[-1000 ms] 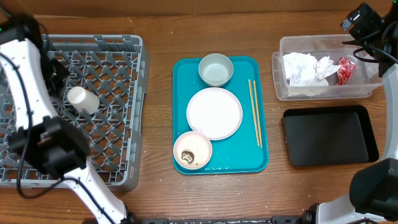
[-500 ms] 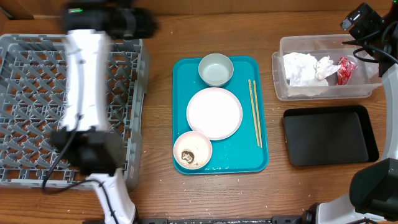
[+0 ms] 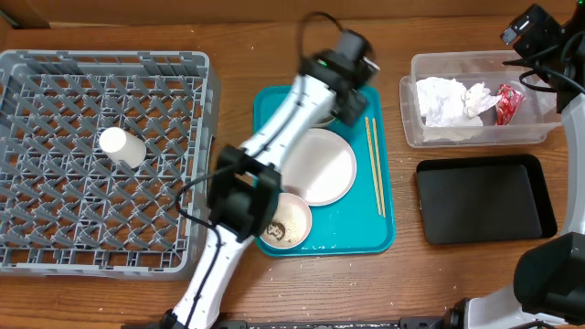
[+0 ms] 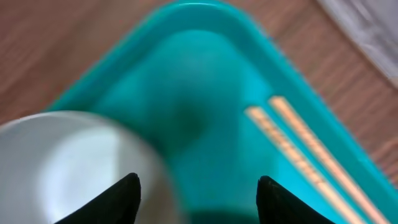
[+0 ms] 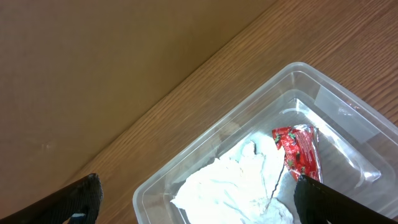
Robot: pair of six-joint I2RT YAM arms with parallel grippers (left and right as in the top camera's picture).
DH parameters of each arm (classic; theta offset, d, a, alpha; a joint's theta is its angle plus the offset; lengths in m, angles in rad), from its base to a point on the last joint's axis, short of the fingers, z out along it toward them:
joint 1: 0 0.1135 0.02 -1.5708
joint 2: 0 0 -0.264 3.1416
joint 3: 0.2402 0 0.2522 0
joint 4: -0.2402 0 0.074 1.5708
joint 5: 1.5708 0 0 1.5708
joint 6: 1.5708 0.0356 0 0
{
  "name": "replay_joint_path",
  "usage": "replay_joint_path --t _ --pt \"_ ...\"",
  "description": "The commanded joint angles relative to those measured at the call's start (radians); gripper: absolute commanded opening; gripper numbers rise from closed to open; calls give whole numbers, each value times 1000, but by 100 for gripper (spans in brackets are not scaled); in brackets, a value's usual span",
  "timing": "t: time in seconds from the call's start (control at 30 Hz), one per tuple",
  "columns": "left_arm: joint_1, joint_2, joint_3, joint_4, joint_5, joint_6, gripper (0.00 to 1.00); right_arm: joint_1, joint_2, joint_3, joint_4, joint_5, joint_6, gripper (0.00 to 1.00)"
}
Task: Sort waste into correct bins and load items into the dishwasher
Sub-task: 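Reach the left gripper to the saucer and grasp its edge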
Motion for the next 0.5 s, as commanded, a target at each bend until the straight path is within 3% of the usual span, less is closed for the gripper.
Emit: replay_joint_path --t 0.0,0.47 --pt "-27 6 -2 8 -76 19 60 -2 -18 11 5 10 4 100" --pt "15 13 -29 8 -71 -43 49 -2 -18 11 5 10 4 100"
